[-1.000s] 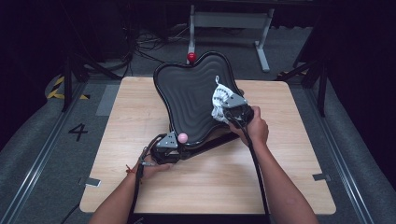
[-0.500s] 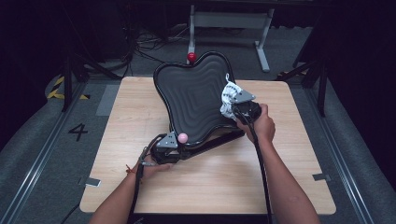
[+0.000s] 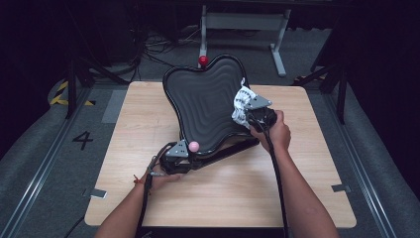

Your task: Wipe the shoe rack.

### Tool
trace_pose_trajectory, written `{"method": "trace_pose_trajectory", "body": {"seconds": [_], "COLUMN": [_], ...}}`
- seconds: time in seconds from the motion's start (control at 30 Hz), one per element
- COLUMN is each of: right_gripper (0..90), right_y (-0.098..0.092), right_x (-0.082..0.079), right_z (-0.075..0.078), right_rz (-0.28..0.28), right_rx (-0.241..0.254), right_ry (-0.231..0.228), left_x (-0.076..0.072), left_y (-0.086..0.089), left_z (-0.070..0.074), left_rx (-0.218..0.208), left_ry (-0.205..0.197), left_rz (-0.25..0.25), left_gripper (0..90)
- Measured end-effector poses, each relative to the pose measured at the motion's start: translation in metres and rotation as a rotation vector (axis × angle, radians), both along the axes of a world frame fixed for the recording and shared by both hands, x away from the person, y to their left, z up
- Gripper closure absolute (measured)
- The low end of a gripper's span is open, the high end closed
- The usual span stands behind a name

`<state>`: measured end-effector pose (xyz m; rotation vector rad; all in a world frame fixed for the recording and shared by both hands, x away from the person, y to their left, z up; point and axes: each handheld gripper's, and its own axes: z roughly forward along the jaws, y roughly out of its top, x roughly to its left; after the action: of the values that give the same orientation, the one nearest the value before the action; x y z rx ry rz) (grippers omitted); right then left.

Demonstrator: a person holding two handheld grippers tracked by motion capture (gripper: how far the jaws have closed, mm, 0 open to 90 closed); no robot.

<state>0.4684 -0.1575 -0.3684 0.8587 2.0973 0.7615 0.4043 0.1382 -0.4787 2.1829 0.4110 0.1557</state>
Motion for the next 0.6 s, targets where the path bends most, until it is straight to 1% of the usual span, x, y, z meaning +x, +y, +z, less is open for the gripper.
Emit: {"method": "trace_pose_trajectory", "body": {"seconds": [0.03, 0.23, 0.3, 0.37, 0.43, 0.47, 0.6], "right_gripper": [81.0, 81.0, 81.0, 81.0, 80.9, 80.9, 80.9], "right_y": [0.001, 0.007, 0.014, 0.019, 0.021, 0.026, 0.037], "right_x": [0.000, 0.001, 0.000, -0.001, -0.001, -0.003, -0.006], "right_z": [0.001, 0.003, 0.003, 0.003, 0.003, 0.003, 0.004], "right_rz": [0.005, 0.019, 0.040, 0.058, 0.063, 0.082, 0.107], "right_rx": [0.007, 0.014, 0.016, 0.019, 0.020, 0.024, 0.029], "right_ry": [-0.001, 0.004, 0.002, 0.000, -0.001, -0.002, -0.001], "left_x": [0.000, 0.001, 0.001, 0.001, 0.001, 0.001, 0.001], "left_y": [0.000, 0.000, 0.000, 0.000, 0.000, 0.000, 0.000], "left_z": [0.000, 0.000, 0.000, 0.000, 0.000, 0.000, 0.000], "left_rx": [0.001, 0.000, 0.002, 0.002, 0.002, 0.001, 0.002], "left_ry": [0.002, 0.002, -0.005, -0.005, -0.004, -0.003, -0.003], "left_rz": [-0.001, -0.002, -0.002, -0.001, -0.001, -0.002, -0.002], "left_gripper": [74.3, 74.3, 74.3, 74.3, 74.3, 74.2, 74.2]}}
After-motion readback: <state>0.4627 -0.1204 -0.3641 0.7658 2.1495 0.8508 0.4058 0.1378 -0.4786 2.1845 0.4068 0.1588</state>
